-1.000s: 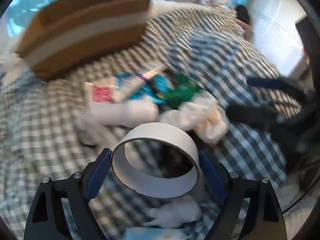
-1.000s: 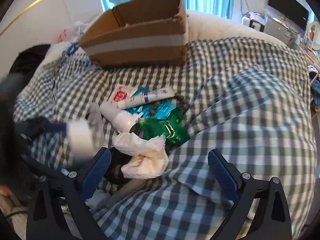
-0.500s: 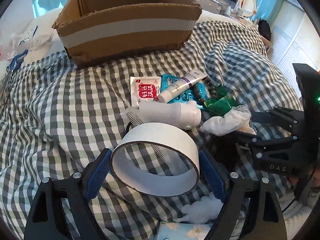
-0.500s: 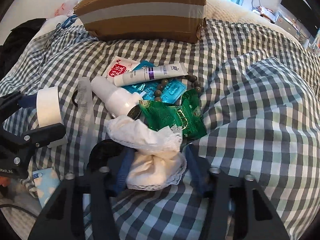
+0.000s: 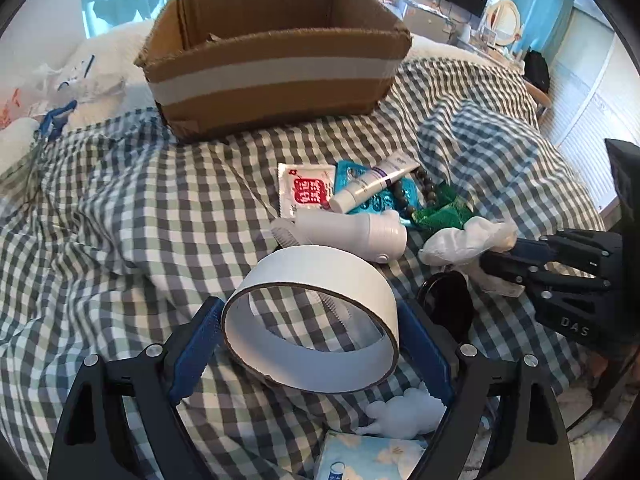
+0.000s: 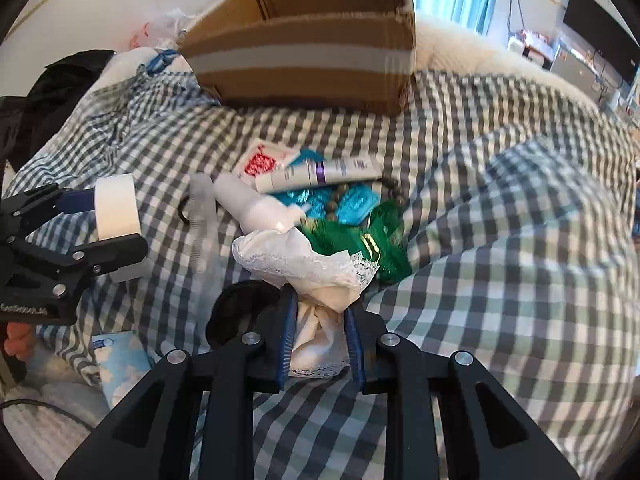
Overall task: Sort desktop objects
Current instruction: 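Grasp the white tape roll with the left tool while the right tool grasps the white cloth, then carry the tape roll and cloth to the cardboard box and release both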
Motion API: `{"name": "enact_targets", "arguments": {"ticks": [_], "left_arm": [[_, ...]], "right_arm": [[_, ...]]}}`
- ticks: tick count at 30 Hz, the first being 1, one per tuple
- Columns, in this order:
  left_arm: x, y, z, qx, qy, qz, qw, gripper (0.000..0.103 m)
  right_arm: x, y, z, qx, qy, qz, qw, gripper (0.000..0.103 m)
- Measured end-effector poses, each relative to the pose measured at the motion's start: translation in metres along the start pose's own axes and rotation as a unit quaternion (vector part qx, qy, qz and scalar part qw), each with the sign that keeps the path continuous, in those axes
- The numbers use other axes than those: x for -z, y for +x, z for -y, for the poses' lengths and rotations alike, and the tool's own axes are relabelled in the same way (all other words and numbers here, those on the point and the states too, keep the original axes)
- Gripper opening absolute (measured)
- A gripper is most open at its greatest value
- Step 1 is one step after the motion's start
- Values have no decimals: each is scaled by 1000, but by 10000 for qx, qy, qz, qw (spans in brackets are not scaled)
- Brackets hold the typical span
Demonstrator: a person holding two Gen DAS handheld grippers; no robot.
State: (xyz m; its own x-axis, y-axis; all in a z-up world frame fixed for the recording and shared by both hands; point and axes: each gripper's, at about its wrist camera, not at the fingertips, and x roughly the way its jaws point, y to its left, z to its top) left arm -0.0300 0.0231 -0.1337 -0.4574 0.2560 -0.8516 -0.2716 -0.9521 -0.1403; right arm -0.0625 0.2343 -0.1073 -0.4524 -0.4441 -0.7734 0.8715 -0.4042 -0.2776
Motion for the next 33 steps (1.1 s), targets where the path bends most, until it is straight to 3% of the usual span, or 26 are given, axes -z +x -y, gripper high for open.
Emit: {"name": "enact_targets", "arguments": {"ticks": [11,15,21,28,33], "left_arm": [[-33,-31,-9,-359,-82,633,9973,89],[-52,-44,-19,-352,-288,952,9944,89],[-95,-59,-25,-543,-225,1358,9890,89],[-153,-62,-35,-744,-224,1825,9801,89],[-188,-42,-48,-759,-401,1862,9788,89]], "right_arm": [[-46,-48,4,25,-154,826,9965,22],[-69,-59,4,51,-278,1085,9937,22],[-113,-68,2,-42,-477,1518,9872,22],[-181,-59,9,-268,-340,1893,9810,22],[-223,-29,19,-367,-74,1951,9801,22]]}}
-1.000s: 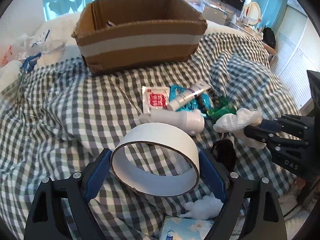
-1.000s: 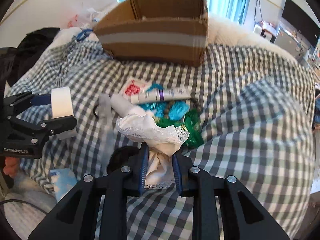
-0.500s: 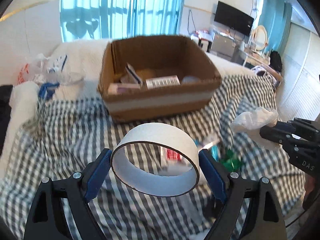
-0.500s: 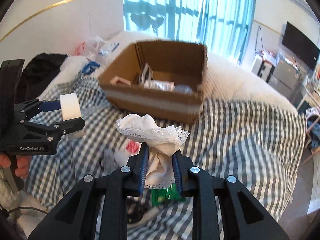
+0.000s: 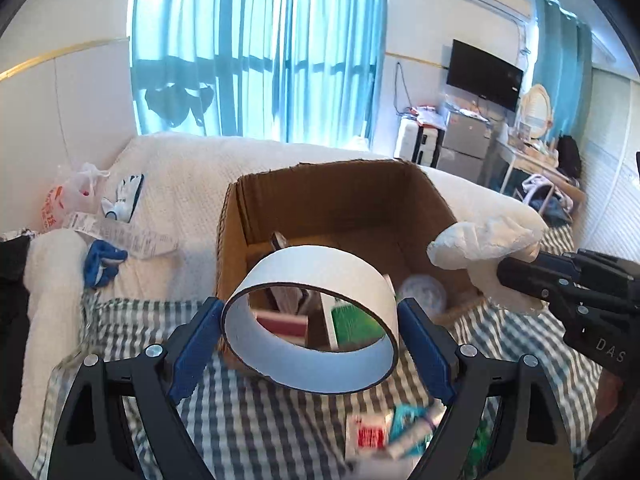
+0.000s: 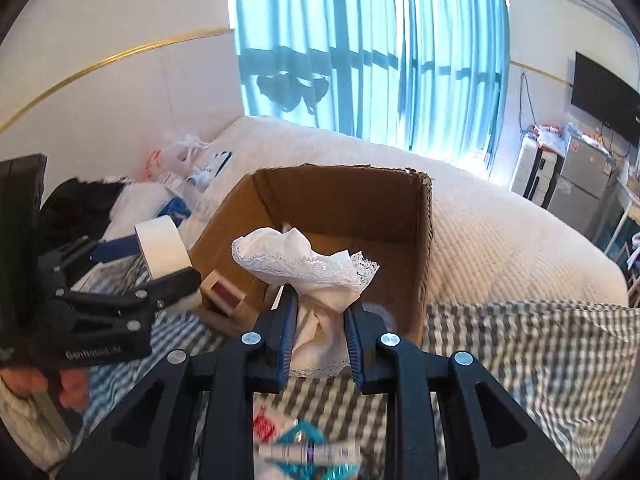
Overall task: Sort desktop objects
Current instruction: 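Carry the tape roll and cloth to the cardboard box and release both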
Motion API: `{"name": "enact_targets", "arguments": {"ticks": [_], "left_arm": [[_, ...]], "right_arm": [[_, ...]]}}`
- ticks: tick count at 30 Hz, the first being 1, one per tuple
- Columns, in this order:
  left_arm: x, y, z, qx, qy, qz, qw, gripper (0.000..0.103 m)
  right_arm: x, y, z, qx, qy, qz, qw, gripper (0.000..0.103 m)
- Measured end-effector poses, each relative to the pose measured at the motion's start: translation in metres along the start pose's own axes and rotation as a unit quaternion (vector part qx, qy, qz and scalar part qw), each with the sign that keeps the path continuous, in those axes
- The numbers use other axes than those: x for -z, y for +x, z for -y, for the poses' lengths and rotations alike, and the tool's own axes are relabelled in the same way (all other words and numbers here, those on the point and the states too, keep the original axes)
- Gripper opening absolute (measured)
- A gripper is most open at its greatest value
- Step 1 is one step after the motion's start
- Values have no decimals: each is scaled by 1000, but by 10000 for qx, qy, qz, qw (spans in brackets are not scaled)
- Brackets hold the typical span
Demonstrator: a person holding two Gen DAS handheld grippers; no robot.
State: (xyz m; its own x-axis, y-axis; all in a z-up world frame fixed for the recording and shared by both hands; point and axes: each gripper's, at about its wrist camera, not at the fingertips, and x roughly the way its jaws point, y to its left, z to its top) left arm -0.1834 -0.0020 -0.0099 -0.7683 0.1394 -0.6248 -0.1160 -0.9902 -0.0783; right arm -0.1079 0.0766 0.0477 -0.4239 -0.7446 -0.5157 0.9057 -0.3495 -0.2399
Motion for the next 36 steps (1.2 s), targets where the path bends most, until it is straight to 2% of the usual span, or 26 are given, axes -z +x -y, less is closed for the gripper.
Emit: {"name": "enact_targets", "arguments": {"ticks": [2,5,10,13,14,15,16,17,19,20,21,30,36], "left_arm": [[-9,20,-1,-102,-24,-60,9999,89],[-20,53,-3,-141,53,-288,9995,89],[-32,90,-7,-196,44,-433,9989,89],[-30,96,-4,-258,-9,-259,9993,89],[-31,98,-3,-195,16,-265,9995,89],[-30,99,-1,-170,56,-281,9994,89],[-29,101,1,-241,124,-259,9993,89],[-29,101,3,-285,175,-248,9991,90],[-27,102,8,-426,325,-288,9981,93],[-26,102,9,-510,364,-338,9975,100],[-25,100,10,-568,386,-390,9969,103],[-22,44,11,-496,343,-381,9975,103],[8,-8,14,-512,419,-669,9956,103]], "right_arm": [[-7,25,5,-3,36,-80,10000,22],[-11,46,12,55,-7,-95,9999,22],[-17,73,26,221,-26,-81,9997,22],[-17,83,33,279,-15,-59,9996,22],[-16,85,36,308,22,-24,9995,25],[-16,85,37,328,56,7,9994,43],[-16,84,40,369,133,65,9992,55],[-15,82,42,371,210,97,9990,71],[-16,73,47,327,366,196,9986,72],[-17,68,48,312,381,211,9986,72],[-18,64,49,329,387,229,9984,72],[-8,-3,40,488,110,298,9983,73],[29,-55,26,327,-31,-107,9994,73]]}}
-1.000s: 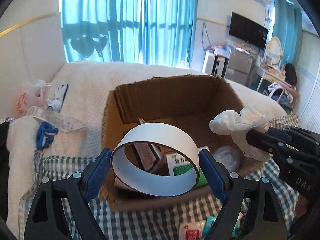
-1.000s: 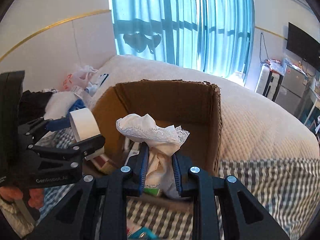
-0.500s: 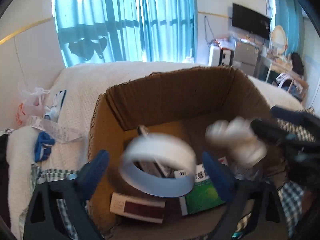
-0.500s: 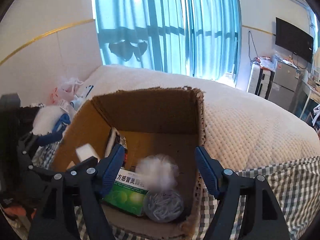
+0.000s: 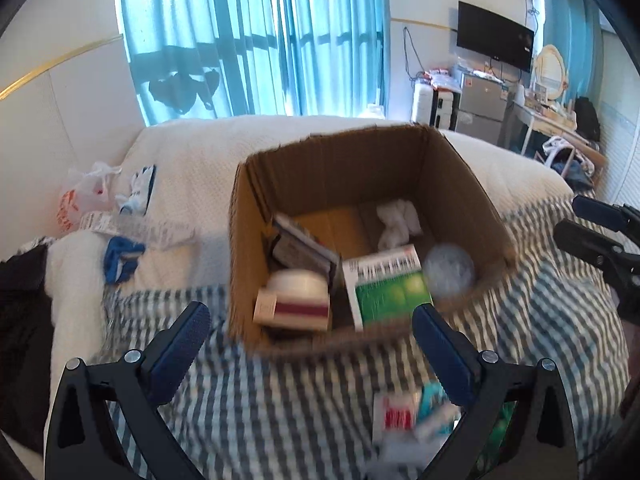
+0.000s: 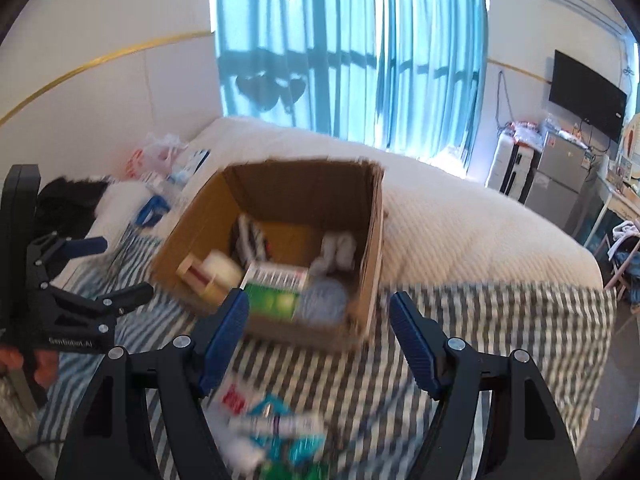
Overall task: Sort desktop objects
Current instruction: 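Carry the tape roll and cloth to the cardboard box and release both, then grasp the blue floral tissue pack with the left tool while the right tool grasps the black round lid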
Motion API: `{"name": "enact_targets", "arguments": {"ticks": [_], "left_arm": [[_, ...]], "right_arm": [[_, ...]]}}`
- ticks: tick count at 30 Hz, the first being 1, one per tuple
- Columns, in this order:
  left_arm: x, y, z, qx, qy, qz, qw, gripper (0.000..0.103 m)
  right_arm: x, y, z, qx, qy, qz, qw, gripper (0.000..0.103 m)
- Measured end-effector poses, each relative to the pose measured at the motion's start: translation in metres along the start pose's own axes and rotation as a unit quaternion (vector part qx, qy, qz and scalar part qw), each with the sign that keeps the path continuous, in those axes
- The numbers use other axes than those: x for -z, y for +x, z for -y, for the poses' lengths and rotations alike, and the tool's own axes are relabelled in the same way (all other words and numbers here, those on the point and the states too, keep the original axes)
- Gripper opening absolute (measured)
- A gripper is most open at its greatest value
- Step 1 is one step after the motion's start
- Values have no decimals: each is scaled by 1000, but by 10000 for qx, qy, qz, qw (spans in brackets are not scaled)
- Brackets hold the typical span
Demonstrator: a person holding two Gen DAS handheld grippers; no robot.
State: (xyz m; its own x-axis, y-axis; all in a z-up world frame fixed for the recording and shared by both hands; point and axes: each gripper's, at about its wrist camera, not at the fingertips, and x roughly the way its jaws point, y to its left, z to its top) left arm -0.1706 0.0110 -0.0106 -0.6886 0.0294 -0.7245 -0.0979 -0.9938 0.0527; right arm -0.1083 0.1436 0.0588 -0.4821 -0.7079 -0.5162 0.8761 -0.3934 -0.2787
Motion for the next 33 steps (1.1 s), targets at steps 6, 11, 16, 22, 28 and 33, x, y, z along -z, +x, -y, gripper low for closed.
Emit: {"name": "enact_targets", "arguments": {"ticks": [6,11,16,22,28,33], "left_arm": [[53,-22,10,-52,283,-532,9982,103],[102,-33,20,119,340,-888,9954,103],[146,-37,29,482,578,-1373,9877,103],[190,-40,47,873,1157,-1842,9721,103],[224,-42,72,1761,1682,-2305,9421,103],[233,-22,71,2220,1330,-2719,9269,103]], "right_arm": [[48,-37,-21,-61,-373,-239,9990,73],[89,-52,-39,-230,-404,-532,9975,73],[133,-58,-53,-311,-464,-964,9938,73],[170,-57,-64,-401,-349,-1471,9877,73],[178,-59,-57,-392,-31,-1551,9871,73],[180,-46,-68,-449,-135,-1706,9842,73]]}}
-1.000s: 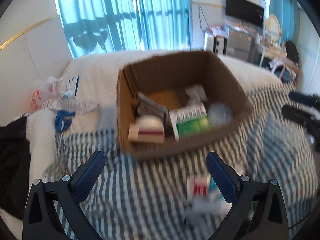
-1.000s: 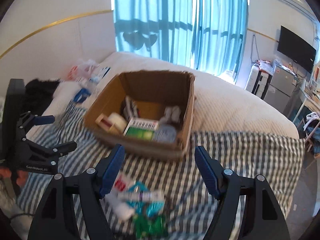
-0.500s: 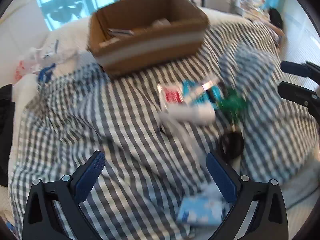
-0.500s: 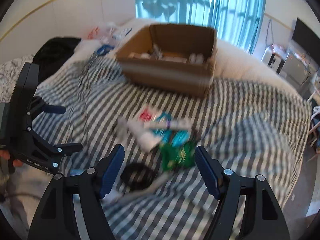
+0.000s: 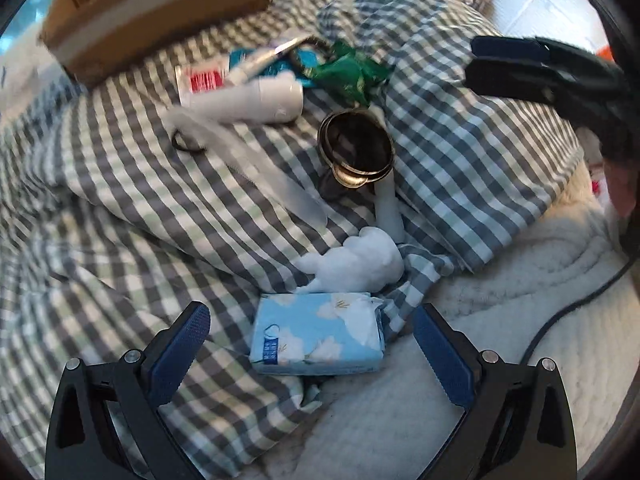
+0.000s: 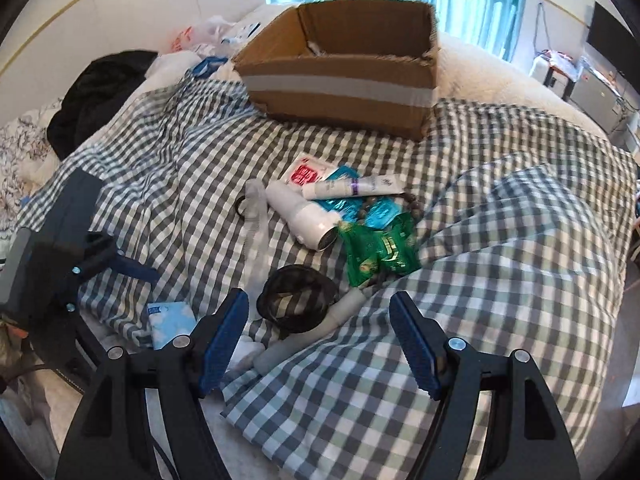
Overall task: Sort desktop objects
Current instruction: 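Grasp the blue floral tissue pack with the left tool while the right tool grasps the black round lid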
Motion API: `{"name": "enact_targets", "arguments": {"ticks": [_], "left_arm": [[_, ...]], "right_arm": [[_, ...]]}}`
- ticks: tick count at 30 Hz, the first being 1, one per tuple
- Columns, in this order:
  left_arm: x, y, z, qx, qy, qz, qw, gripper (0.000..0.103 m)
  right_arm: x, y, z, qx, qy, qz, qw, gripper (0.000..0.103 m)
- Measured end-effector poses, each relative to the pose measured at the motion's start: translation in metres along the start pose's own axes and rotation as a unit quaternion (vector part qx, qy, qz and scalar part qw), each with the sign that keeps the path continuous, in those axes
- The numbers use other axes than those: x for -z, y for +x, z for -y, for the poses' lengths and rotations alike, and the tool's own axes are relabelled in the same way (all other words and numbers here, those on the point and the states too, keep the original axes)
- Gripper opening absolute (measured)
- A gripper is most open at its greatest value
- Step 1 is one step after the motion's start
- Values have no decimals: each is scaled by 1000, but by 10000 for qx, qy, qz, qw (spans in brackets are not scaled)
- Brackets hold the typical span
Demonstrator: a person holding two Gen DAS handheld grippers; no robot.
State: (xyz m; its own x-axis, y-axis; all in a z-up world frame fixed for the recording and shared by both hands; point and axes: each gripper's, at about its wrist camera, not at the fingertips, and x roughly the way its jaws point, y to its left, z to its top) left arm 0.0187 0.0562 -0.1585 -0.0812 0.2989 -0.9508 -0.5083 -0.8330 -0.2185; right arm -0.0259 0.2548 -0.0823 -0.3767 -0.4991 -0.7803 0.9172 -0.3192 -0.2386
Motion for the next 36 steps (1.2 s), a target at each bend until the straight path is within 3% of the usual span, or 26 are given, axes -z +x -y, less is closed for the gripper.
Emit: {"name": "enact_targets", "arguments": {"ticks": [5,8,9,10,14,20,26,27,36], "left_arm": [[2,25,-4,661,-89,-481,9966,103],[1,36,-9,597,-186,-591,9963,101],[1,37,-8,607,-145,-562,9965,83],[1,38,-6,648,-56,-568,9963,72],[1,40,-5,634,-110,-558,9964,73],[3,28,-9,329,-293,-233,9988,73],[6,39,-8,391,-348,-285,9982,74],[6,42,-7,364,-343,-305,9983,75],[16,38,9,115,-226,-11,9997,74]], "right_arm": [[-3,22,-7,-34,-31,-235,9997,73],[-4,34,-10,4,-113,-361,9993,73],[-5,39,-11,38,-155,-401,9991,73],[-5,44,-14,102,-232,-467,9986,74],[-6,68,-23,55,-456,-733,9963,76],[-9,97,-31,216,-774,-933,9924,81],[-7,123,-28,308,-785,-1173,9895,80],[-6,125,-27,318,-765,-1189,9894,75],[6,81,-20,294,-644,-649,9954,75]]}}
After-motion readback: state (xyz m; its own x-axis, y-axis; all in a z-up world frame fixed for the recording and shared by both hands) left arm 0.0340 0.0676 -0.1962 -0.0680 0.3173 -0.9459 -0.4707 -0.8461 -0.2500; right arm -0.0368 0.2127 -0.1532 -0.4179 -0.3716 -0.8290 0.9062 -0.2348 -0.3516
